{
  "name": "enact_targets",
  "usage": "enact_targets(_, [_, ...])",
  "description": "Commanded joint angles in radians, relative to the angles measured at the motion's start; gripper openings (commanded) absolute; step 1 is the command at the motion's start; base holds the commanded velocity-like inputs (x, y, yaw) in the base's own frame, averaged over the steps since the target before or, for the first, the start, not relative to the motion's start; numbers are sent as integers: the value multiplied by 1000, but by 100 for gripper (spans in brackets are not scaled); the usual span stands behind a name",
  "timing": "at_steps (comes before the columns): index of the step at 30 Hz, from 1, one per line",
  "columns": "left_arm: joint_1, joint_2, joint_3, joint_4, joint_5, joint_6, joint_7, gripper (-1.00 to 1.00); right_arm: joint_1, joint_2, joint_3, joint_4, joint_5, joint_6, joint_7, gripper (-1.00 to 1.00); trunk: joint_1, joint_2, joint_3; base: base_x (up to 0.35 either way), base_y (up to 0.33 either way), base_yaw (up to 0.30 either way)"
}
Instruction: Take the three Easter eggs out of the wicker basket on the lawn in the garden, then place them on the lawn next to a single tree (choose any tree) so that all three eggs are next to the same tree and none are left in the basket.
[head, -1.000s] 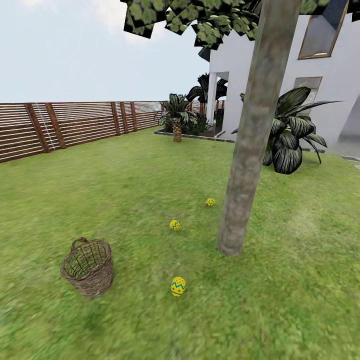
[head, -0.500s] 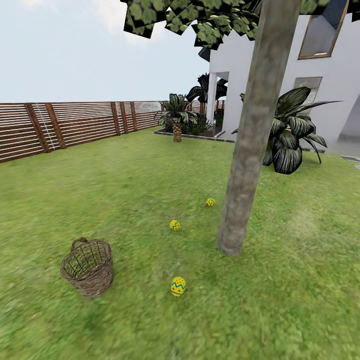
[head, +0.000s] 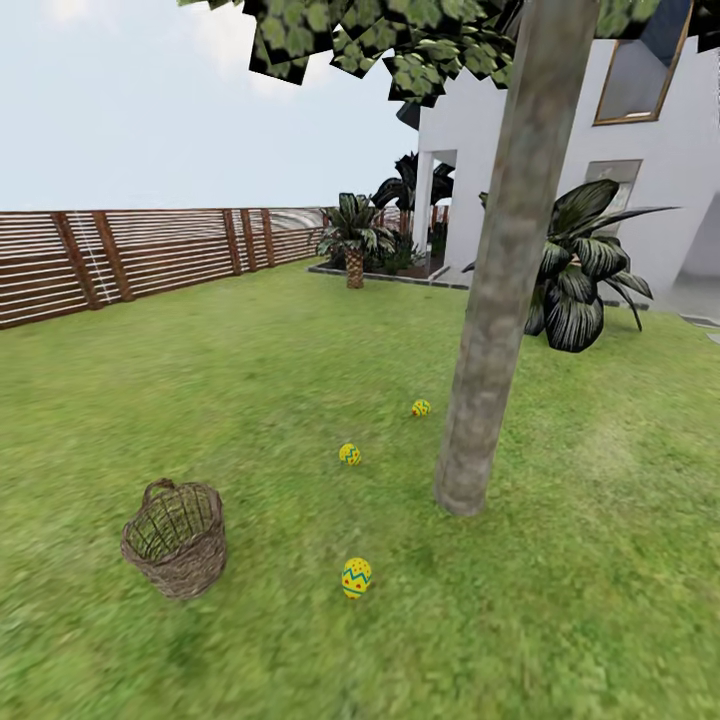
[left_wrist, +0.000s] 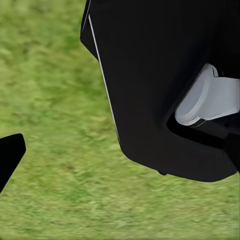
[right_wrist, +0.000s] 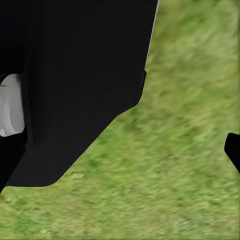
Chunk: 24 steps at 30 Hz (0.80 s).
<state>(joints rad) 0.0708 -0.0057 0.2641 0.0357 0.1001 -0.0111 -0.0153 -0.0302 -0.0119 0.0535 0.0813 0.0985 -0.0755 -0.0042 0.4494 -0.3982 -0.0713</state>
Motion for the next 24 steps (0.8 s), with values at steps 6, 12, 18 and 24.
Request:
enact_targets(6, [0,0,0,-2,10,-1,-2,100,-2,0,5,5,7,-9,-2,100,1,-2,8,0,0,0])
enact_targets(12, [0,0,0,-1,10,-1,-2,100,-2,0,5,5,7,-9,-2,100,1,-2,18,0,0,0])
enact_targets(18, [0,0,-4,0,9,-1,-2,100,-2,0,5,5,6,-9,-2,100,1,-2,28,0,0,0])
enact_targets(24, [0,-4,-6,0,9,-2,-2,100,-2,0,5,5,6,-10,-2,100,1,-2,38,0,0,0])
